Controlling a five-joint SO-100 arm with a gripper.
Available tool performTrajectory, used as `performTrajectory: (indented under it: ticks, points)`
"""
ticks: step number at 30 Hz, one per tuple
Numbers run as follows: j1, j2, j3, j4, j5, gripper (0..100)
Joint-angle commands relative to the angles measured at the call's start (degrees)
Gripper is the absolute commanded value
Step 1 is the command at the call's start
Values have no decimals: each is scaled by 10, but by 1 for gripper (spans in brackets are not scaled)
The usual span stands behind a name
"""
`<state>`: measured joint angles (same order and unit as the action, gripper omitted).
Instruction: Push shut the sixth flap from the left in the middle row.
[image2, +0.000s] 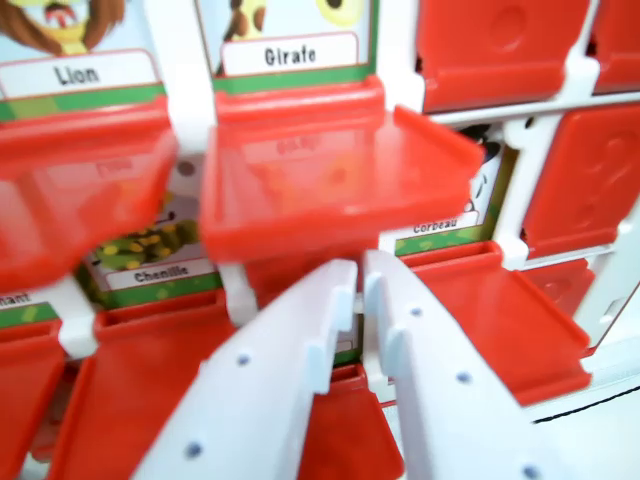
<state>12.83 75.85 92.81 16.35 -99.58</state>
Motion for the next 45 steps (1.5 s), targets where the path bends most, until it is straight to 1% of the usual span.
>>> performTrajectory:
  ticks: [1, 8, 15, 17, 23, 28, 32, 36, 42, 45]
  points:
    - [0, 7, -80, -16, -1, 0]
    - [0, -5, -86, -16, 1, 0]
    - [2, 38, -69, 20, 7, 0]
    - [-2, 62, -56, 36, 5, 0]
    - [-11, 178, 25, 96, 10, 0]
    - [-17, 272, 58, 171, 19, 0]
    - [-35, 338, 78, 243, 27, 0]
    - [-63, 395, 91, 279, 30, 0]
    - [-108, 456, 82, 336, 41, 0]
    - [-120, 479, 81, 352, 38, 0]
